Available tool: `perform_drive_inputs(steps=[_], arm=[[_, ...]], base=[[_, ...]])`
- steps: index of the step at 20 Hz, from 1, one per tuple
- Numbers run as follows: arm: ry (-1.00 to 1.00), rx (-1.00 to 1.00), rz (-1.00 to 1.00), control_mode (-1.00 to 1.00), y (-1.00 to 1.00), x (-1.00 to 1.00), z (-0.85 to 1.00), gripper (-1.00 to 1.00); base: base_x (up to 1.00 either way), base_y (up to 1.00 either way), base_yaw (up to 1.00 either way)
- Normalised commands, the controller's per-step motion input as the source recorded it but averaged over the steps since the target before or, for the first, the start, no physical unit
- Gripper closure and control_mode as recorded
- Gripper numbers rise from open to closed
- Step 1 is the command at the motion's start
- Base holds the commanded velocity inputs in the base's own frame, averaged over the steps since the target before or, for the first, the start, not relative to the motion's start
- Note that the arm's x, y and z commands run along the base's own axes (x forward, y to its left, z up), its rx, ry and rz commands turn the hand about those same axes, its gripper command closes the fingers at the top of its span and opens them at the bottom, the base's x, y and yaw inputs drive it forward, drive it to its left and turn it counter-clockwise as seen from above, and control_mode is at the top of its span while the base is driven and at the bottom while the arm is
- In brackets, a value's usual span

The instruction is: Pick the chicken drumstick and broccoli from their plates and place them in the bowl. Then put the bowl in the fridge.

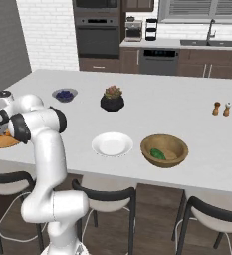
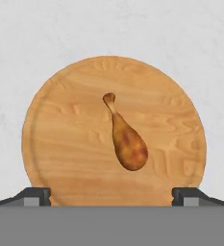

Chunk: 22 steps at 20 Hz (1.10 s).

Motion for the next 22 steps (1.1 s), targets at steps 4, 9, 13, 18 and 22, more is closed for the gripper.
perform_drive_inputs(steps=[4,9,13,18,22], arm=[[0.01,0.0,-0.02,-1.0,0.4,0.2,-0.17,-1.0],[0.03,0.0,-0.01,-1.0,0.13,0.23,-0.21,-1.0],[0.04,0.0,0.0,-1.0,0.08,0.22,-0.19,-1.0],[0.04,0.0,0.0,-1.0,0.02,0.18,-0.19,-1.0],[0.01,0.0,0.0,-1.0,0.0,0.0,-0.11,-1.0]], base=[[0.0,0.0,0.0],[0.0,0.0,0.0],[0.0,0.0,0.0],[0.0,0.0,0.0],[0.0,0.0,0.0]])
